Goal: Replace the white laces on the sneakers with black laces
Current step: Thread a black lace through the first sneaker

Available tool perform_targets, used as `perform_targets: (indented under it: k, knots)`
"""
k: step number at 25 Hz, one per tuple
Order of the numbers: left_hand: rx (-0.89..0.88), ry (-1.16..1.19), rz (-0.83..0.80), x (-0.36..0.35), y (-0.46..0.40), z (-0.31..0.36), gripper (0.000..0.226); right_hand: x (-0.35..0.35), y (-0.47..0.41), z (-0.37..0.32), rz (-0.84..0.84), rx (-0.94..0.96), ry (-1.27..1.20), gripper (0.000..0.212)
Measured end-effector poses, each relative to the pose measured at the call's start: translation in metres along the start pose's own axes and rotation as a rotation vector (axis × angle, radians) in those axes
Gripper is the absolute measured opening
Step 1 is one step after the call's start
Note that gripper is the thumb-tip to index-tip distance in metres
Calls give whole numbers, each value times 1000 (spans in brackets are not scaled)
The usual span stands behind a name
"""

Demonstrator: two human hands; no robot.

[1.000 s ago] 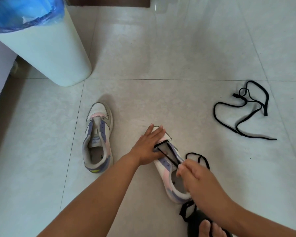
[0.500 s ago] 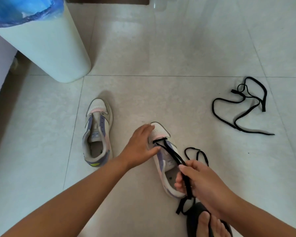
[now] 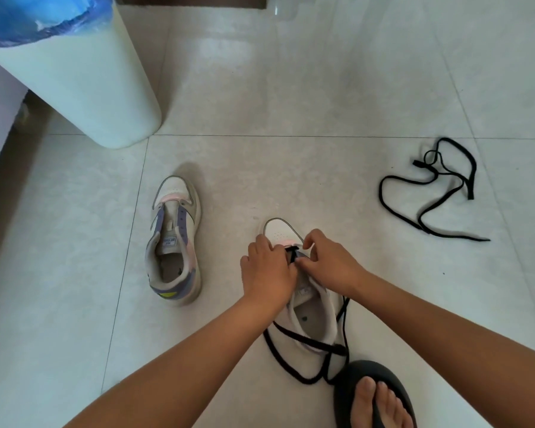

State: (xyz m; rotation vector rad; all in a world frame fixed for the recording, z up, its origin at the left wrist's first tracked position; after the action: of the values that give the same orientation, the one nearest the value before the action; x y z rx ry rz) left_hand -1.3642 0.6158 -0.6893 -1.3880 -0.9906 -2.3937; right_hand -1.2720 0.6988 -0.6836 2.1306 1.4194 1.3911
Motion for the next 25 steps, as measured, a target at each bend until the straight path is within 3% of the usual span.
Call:
perform_targets:
  k: [6,11,15,18,22,25]
  knots:
    - [-83,13,-101,-1,4,4,26,-1,-6,-1,8,65,84,17]
    - [45,712,-223,11,6,-24,30,4,-9,1,96,64,21,11]
    - [131,920,-204,40,6,-44,30,10,-9,-6,132,103,95,3]
    - [213,1130,-252,56,-5,-55,28,6,-6,-14,164,15,2,25]
    - [248,1134,-370,61,-5,-50,26,3,-15,-26,63,-112,-149,46]
    - [247,1146,-439,65,-1,-49,24,-1,-22,-32,-2,-101,-73,37]
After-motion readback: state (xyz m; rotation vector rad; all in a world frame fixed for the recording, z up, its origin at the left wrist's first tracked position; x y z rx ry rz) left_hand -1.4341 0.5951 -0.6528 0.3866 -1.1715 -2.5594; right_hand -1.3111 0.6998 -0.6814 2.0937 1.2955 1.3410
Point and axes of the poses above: each hand's wrist, its own y-axis away from the middle knuckle, its own x-axis out of the back of the hand, z = x × y, the point moved 2 cm from there along -y, towards the middle knuckle, and after that the axes turned 5 degrees about -z, right-handed, at the moved point
